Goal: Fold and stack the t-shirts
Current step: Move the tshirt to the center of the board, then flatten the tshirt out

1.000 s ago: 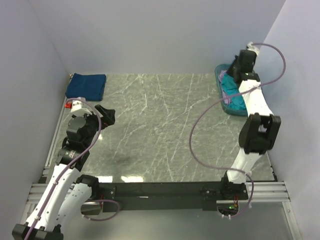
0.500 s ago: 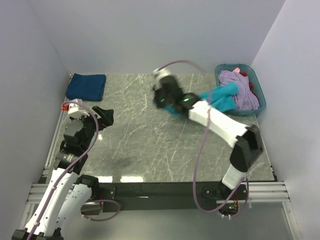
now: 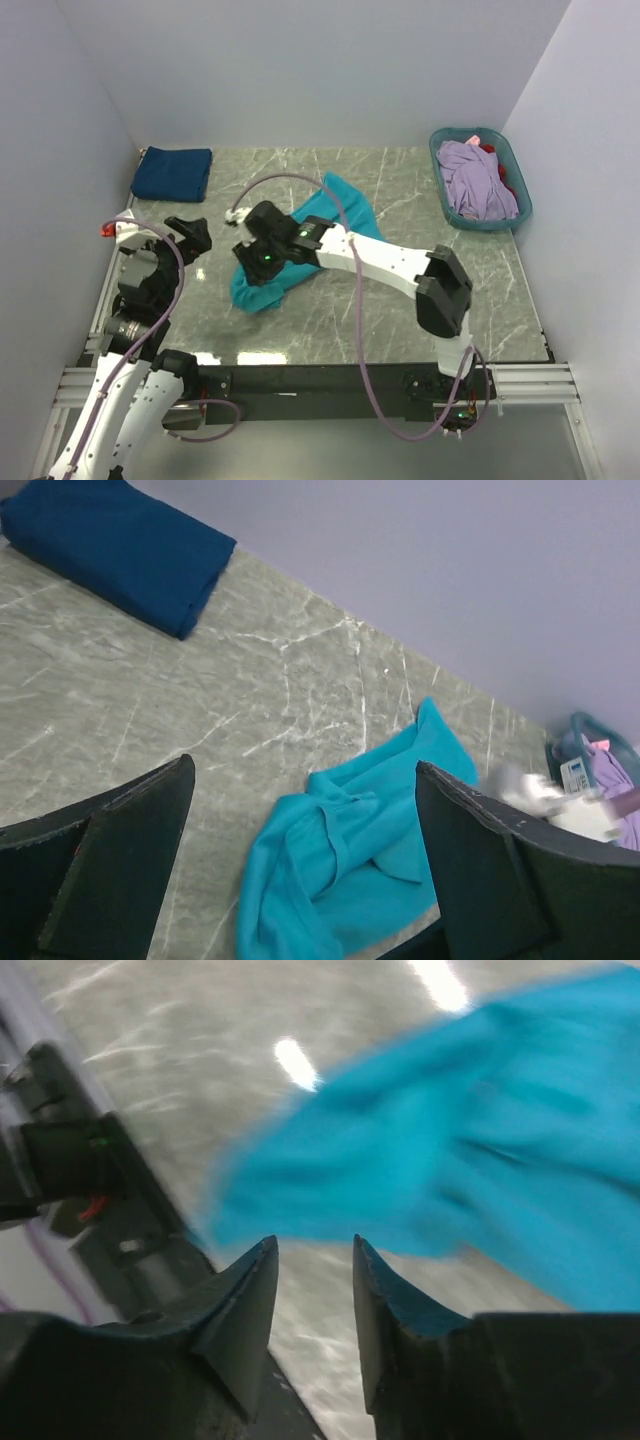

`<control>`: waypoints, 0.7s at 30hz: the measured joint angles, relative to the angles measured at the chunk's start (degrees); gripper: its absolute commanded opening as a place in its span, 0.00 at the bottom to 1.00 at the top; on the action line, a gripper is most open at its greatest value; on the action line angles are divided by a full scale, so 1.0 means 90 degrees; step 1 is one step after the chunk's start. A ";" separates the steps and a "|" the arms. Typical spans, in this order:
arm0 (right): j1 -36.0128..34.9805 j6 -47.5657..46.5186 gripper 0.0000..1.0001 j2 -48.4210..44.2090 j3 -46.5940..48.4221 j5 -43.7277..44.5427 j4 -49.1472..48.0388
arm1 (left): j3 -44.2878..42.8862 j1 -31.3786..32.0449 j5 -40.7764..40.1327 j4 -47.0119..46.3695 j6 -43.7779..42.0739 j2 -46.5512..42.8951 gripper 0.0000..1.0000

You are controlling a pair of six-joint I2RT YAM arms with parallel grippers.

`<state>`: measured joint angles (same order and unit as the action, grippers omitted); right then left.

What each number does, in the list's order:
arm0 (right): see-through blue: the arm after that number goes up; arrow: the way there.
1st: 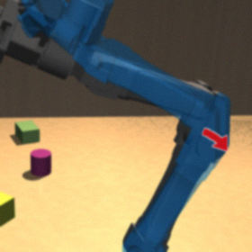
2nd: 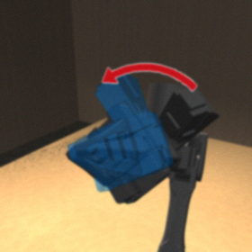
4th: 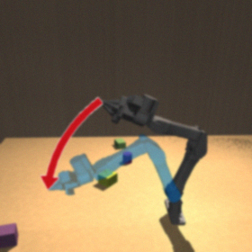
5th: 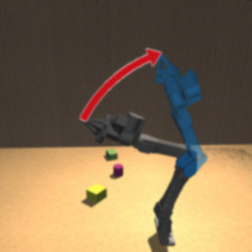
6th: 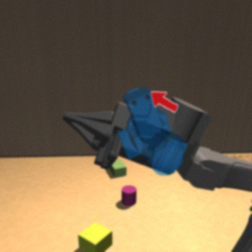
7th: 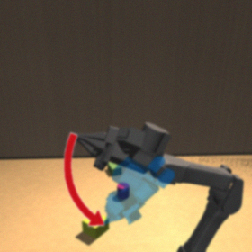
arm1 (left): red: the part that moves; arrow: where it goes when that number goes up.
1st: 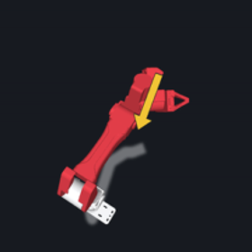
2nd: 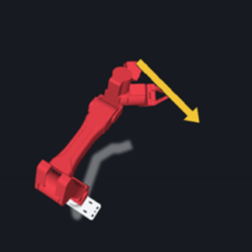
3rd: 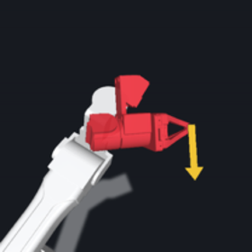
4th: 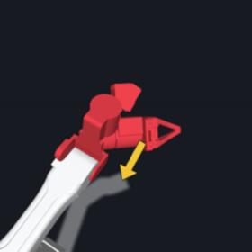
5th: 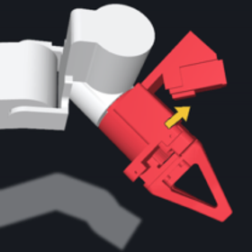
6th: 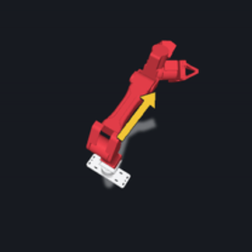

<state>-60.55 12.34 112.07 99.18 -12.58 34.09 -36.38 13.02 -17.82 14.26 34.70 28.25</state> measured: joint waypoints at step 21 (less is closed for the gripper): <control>0.4996 0.1052 0.47 -0.1812 -0.3653 0.0250 -0.1137 | -0.3429 0.1872 0.1197 0.0933 -0.1785 0.6341 0.99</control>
<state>-15.59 21.80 95.77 66.30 -10.33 23.86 -67.24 29.87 -7.05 22.65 18.63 85.32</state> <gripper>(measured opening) 0.468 0.994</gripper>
